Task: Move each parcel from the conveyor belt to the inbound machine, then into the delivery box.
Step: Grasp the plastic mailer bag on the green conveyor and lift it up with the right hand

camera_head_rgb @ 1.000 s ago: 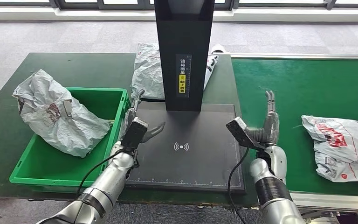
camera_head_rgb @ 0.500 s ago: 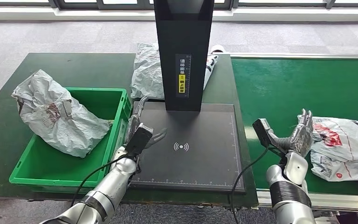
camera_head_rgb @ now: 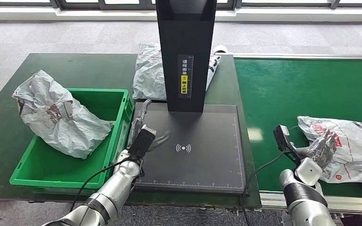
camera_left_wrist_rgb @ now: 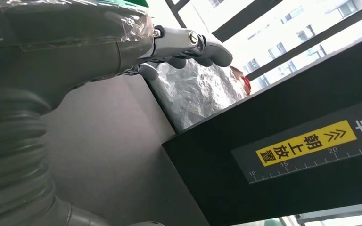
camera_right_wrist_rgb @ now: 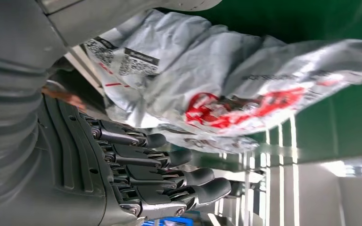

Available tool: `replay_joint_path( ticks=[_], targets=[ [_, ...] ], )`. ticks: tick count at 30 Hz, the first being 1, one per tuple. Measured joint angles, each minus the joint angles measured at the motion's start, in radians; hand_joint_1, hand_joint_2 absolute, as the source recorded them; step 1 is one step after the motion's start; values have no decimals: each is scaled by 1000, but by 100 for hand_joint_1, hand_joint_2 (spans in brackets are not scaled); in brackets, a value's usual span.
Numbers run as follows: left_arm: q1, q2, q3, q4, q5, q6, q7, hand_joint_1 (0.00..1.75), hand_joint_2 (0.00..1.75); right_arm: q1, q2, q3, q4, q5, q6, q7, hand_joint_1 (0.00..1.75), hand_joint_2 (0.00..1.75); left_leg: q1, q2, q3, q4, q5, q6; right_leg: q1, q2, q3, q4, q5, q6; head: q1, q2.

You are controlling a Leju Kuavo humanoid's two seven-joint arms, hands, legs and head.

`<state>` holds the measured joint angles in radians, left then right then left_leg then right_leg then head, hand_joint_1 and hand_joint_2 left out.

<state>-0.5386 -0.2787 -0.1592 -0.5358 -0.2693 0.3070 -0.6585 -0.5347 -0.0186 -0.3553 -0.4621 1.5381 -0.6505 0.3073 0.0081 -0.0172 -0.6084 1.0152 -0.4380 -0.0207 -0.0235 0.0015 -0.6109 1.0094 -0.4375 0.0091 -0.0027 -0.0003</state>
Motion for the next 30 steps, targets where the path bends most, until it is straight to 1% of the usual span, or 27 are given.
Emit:
replay_joint_path(
  ticks=[3,6,9,19,21,23,24,27,28,29,30],
  targets=[
    [0,-1,0,0,8,1,-2,0,175,-3,-29,32,35,0,57,77,0,175,0,0,0,0,0,0,0,0,0,0,0,0,0,0],
    [5,0,0,-2,12,2,-11,0,175,-6,-50,58,62,0,121,113,0,175,0,0,0,0,0,0,0,0,0,0,0,0,0,0],
    [11,1,0,-4,16,4,-20,0,175,-8,-58,69,76,0,164,123,0,175,0,0,0,0,0,0,0,0,0,0,0,0,0,0],
    [12,1,0,-4,17,4,-21,0,175,-8,-59,70,78,0,171,124,0,175,0,0,0,0,0,0,0,0,0,0,0,0,0,0],
    [14,1,1,-5,18,5,-22,0,175,-8,-61,71,80,0,181,126,0,175,0,0,0,0,0,0,0,0,0,0,0,0,0,0],
    [17,2,1,-5,22,5,-26,0,175,-10,-63,71,87,0,216,134,0,175,0,0,0,0,0,0,0,0,0,0,0,0,0,0],
    [18,2,1,-5,24,5,-29,0,175,-11,-64,72,93,0,248,140,36,175,0,0,0,0,0,0,0,0,0,0,0,0,0,0],
    [20,6,3,-5,36,2,-36,0,175,-28,-71,76,121,0,381,160,167,175,0,0,0,0,0,0,0,0,0,0,0,0,0,0],
    [20,10,6,-5,44,0,-37,0,175,-39,-75,78,131,0,419,162,175,175,0,0,0,0,0,0,0,0,0,0,0,0,0,0],
    [20,15,9,-5,54,0,-37,0,175,-55,-78,80,139,0,431,149,175,175,0,0,0,0,0,0,0,0,0,0,0,0,0,0],
    [20,19,12,-6,61,0,-37,0,175,-68,-81,80,146,-1,422,131,175,175,0,0,0,0,0,0,0,0,0,0,0,0,0,0]
  ],
)
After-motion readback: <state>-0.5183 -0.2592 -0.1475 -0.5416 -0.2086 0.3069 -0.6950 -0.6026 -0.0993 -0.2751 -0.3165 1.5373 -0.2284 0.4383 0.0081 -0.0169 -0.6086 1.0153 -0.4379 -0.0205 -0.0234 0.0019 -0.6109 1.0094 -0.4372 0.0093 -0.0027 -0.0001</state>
